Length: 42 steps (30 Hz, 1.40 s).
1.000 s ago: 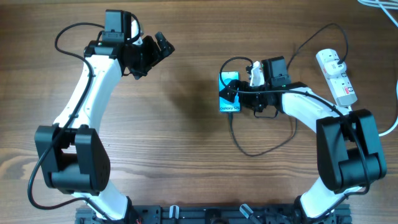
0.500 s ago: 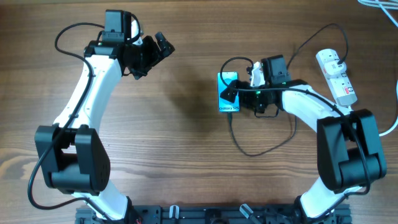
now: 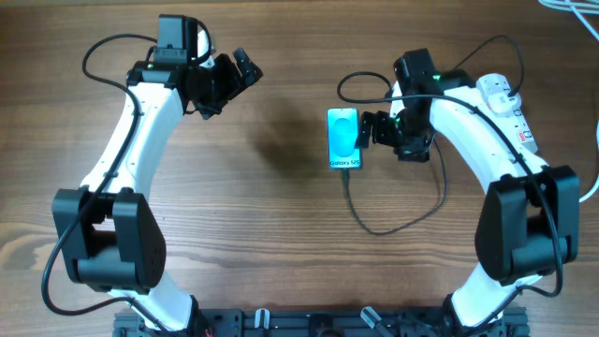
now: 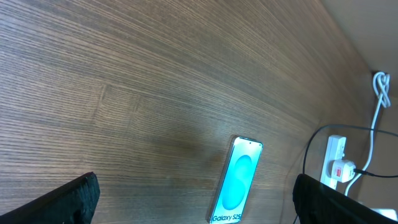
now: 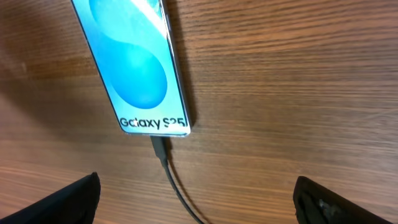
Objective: Plug charger to phone and switch on socket
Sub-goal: 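Move the right gripper to the power strip's rocker switches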
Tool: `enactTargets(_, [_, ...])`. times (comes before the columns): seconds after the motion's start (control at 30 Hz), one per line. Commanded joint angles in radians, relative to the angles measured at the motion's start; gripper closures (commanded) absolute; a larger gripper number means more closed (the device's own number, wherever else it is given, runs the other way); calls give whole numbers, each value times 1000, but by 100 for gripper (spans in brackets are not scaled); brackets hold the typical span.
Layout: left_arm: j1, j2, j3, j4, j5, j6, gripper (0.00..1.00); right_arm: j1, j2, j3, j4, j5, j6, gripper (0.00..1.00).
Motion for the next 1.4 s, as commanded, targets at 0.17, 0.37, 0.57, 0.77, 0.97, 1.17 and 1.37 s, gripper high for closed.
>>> enactTargets(0.17, [3,-15,1,1,-10,23,0,-13,-9,132,-153,490,-36,0])
enactTargets(0.37, [3,-15,1,1,-10,23,0,-171,-9,132,-133,524,117,0])
enactTargets(0.57, [3,-15,1,1,-10,23,0,-408,-9,132,-88,520,141,0])
enactTargets(0.77, [3,-15,1,1,-10,23,0,-616,-8,131,-7,519,138,0])
enactTargets(0.97, [3,-15,1,1,-10,23,0,-719,-8,131,86,496,103,0])
enactTargets(1.17, [3,-15,1,1,-10,23,0,-724,9,100,246,458,0,0])
enactTargets(1.37, [3,-15,1,1,-10,23,0,-724,78,73,310,378,-40,0])
